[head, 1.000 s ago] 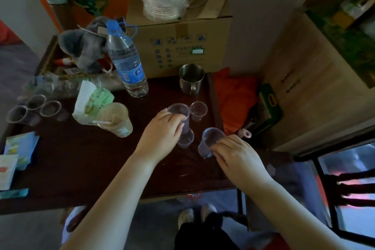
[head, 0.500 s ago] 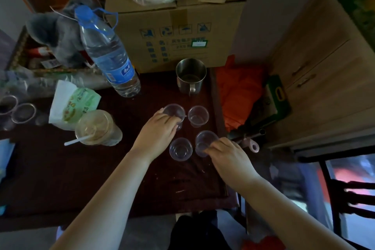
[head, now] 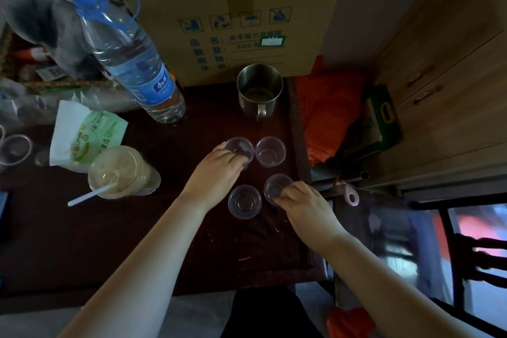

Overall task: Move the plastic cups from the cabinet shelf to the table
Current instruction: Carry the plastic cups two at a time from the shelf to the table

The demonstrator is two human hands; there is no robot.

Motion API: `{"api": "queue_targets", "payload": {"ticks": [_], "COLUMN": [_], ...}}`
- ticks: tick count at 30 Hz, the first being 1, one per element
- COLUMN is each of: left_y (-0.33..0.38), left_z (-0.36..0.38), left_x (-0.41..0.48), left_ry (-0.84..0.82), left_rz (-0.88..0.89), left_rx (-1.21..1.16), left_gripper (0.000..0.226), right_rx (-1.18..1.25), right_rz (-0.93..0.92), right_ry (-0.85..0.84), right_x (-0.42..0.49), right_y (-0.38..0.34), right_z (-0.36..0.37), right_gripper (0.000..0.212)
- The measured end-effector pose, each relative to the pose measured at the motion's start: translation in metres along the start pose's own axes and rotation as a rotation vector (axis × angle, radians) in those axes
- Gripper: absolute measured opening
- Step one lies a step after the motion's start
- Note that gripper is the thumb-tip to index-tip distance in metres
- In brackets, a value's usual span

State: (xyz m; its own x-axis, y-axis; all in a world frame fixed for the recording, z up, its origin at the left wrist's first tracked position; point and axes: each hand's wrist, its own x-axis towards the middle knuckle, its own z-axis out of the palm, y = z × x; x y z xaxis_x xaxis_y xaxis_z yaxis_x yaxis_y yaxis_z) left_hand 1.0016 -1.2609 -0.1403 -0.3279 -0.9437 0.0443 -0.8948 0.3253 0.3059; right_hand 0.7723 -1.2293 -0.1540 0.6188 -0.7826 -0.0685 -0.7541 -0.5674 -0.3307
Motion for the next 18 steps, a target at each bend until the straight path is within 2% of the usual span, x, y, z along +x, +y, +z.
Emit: {"api": "queue_targets", "payload": {"ticks": [11,18], "left_y": [0.003,0.012], "left_z": [0.006,-0.014], "left_x": [-0.004,-0.011], "left_ry": [-0.049,-0.044], "left_rz": [-0.03,-0.077], "left_rx": [0.066,0.055], "left_gripper": [0.019,0.031], "right_rx": [0.042,0.07], "right_rz": [0.009,-0.002], "right_ry": [0.066,0.094], "right_x": [-0.013,-0.013], "right_y": [-0.005,-0.014], "right_z": [0.001,-0.017], "right_gripper": [0.037,0.039]}}
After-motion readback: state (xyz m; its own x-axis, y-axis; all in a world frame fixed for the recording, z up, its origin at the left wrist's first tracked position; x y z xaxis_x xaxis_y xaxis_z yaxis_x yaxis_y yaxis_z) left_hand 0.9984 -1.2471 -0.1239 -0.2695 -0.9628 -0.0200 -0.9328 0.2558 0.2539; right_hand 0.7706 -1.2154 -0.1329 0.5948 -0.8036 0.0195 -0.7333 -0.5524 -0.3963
